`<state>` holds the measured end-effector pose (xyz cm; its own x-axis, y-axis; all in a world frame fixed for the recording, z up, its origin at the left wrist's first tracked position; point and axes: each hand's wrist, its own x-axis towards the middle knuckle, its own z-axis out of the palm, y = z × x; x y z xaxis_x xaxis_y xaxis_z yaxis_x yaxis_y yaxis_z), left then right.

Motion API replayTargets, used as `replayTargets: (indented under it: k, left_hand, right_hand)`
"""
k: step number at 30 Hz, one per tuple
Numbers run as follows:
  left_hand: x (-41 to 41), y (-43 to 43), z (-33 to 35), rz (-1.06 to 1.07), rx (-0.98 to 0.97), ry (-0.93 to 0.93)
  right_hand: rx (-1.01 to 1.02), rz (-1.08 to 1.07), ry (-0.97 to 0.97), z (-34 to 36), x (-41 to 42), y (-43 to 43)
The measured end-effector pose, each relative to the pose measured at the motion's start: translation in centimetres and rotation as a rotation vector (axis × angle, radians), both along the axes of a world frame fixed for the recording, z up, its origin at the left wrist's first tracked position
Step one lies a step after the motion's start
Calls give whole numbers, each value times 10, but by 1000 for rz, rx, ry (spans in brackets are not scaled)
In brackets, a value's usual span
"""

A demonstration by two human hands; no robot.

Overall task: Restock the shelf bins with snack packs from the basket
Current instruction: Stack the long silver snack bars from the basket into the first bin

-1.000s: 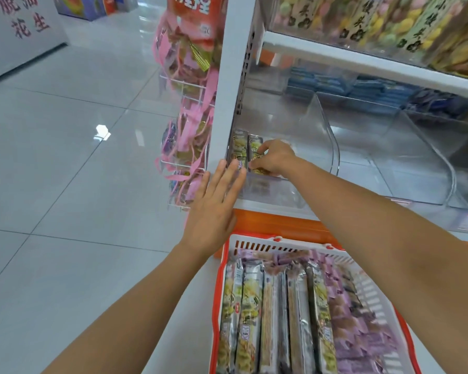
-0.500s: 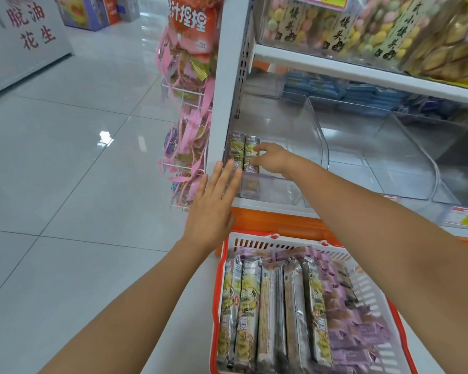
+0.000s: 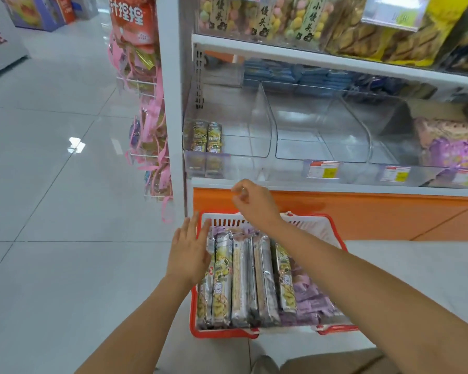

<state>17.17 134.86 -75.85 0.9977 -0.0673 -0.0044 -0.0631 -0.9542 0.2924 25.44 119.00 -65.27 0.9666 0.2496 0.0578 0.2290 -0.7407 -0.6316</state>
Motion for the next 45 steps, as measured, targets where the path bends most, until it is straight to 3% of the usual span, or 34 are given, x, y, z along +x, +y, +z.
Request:
replayTargets:
  k: [3, 7, 12, 16, 20, 25, 27, 28, 32, 34, 38, 45]
  left_hand:
    - [-16, -10, -17, -18, 31, 229]
    - [-30, -20, -37, -71, -9, 386]
    - [-35, -28, -43, -81, 31, 406]
    - [-34, -30, -42, -69, 27, 431]
    - [-31, -28, -40, -71, 6, 467]
    - [-24, -26, -25, -35, -47, 428]
    - [-20, -27, -11, 7, -156, 329]
    - [-17, -29, -5, 43, -300, 287]
    - [-9, -44, 39, 396, -1242, 423]
    - [-4, -46, 51, 418, -1447, 445]
    - [0, -49, 70, 456, -1612, 376]
    - [13, -34, 72, 682, -1421, 144]
  right_hand:
    - [-162, -72, 140, -36, -23, -24]
    - [-422, -110, 226, -68, -47, -51]
    - [-508, -129, 485, -94, -69, -55]
    - [-533, -147, 456, -99, -79, -52]
    - [-451, -202, 480, -98, -78, -54]
    - [-106, -197, 529, -76, -65, -63]
    - [141, -171, 602, -62, -58, -67]
    - [273, -166, 653, -56, -56, -68]
    - [619, -49, 861, -32, -53, -67]
    - [665, 24, 924, -22, -56, -66]
    - [711, 73, 970, -15, -59, -64]
    - [286, 152, 470, -2, -63, -54]
